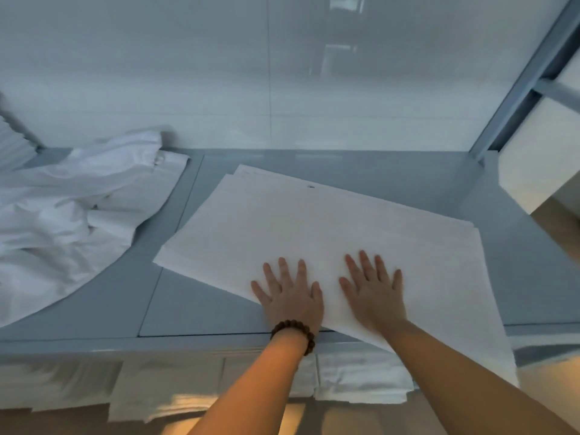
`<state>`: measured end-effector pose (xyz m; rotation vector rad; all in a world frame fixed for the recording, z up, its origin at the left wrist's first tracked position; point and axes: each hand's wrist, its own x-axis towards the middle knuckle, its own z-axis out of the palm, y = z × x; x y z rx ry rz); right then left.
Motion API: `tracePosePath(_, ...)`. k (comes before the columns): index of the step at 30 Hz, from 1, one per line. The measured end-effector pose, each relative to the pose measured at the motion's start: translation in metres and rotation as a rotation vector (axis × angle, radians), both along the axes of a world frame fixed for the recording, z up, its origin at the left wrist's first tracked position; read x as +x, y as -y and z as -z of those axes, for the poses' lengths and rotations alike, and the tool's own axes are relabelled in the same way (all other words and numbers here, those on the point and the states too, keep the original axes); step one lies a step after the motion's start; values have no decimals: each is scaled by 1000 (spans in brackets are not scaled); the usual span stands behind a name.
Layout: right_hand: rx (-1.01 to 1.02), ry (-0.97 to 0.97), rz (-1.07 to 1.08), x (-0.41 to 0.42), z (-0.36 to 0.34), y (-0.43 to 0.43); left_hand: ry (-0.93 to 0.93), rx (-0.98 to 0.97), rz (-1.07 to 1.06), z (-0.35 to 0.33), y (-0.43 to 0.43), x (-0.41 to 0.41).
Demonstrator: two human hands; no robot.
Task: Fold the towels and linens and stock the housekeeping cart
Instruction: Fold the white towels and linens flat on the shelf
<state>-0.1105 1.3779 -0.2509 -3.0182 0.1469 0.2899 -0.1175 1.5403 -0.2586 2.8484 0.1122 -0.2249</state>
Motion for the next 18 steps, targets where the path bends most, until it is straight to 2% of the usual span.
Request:
tracePosePath(4, 16, 27, -19, -20, 5, 7, 49, 98, 116, 12, -12, 15)
tracePosePath(9, -57, 95, -64, 6, -11, 73, 118, 167, 268, 16, -37, 57)
tracePosePath(13, -116, 58, -224, 36, -25, 122, 128, 165, 421, 17, -57, 93)
tracePosePath(18, -241, 10, -424, 64, -28, 138, 151, 177, 623, 16, -79, 139)
